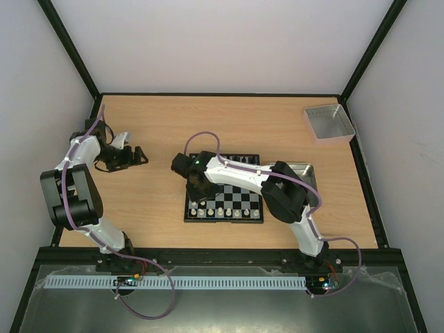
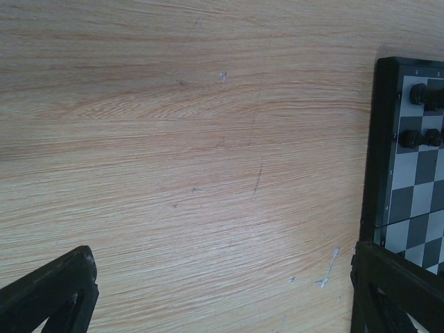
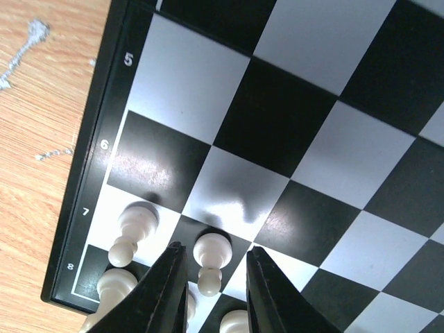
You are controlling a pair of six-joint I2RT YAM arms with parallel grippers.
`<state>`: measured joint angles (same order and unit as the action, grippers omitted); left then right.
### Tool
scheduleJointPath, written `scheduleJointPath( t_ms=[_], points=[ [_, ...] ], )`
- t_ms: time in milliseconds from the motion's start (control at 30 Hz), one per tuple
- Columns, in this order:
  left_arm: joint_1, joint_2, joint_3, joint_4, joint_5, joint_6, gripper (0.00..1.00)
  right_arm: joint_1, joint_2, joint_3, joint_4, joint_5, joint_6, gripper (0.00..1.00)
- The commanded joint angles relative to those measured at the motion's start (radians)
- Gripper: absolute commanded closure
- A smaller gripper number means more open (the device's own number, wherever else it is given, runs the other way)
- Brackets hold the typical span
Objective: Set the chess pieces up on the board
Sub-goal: Place the chess piece on the chessboard, then pick up the chess piece from the storage box.
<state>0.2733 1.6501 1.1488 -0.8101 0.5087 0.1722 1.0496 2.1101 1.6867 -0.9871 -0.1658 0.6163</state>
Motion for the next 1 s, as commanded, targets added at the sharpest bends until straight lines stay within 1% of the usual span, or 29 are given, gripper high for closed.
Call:
scheduleJointPath(
  t_ms=[0, 167, 300, 367, 467, 567, 667, 733, 833, 967],
  points=[
    [-0.003, 0.004, 0.006, -0.001, 0.019, -0.001, 0.01, -0.015, -0.004, 0.042, -0.042, 0.038, -0.013, 0.78],
    [-0.003, 0.008, 0.009, -0.003, 0.019, 0.000, 0.01, -0.052, -0.013, 0.047, -0.046, 0.046, -0.009, 0.78],
    [-0.002, 0.009, 0.011, -0.004, 0.020, 0.002, 0.01, -0.131, -0.081, 0.018, -0.053, 0.096, 0.007, 0.78],
    [-0.004, 0.011, 0.011, -0.006, 0.022, 0.001, 0.01, -0.195, -0.142, -0.037, -0.053, 0.118, 0.014, 0.78],
    [-0.005, 0.013, 0.011, -0.008, 0.021, 0.002, 0.01, -0.319, -0.261, -0.171, -0.043, 0.149, 0.015, 0.77],
    [-0.006, 0.012, 0.010, -0.009, 0.017, 0.003, 0.01, -0.444, -0.384, -0.283, -0.045, 0.210, 0.015, 0.77],
    [-0.006, 0.009, 0.003, -0.008, 0.011, 0.003, 0.01, -0.549, -0.483, -0.381, -0.045, 0.213, 0.011, 0.70],
    [-0.009, 0.012, 0.003, -0.008, 0.009, 0.003, 0.01, -0.605, -0.533, -0.449, -0.031, 0.180, -0.002, 0.67],
    [-0.014, 0.019, 0.006, -0.008, 0.003, 0.000, 0.01, -0.664, -0.574, -0.550, 0.007, 0.135, -0.018, 0.67],
    [-0.024, 0.020, 0.009, -0.011, -0.008, -0.003, 0.01, -0.691, -0.583, -0.628, 0.063, 0.064, -0.022, 0.67]
  ],
)
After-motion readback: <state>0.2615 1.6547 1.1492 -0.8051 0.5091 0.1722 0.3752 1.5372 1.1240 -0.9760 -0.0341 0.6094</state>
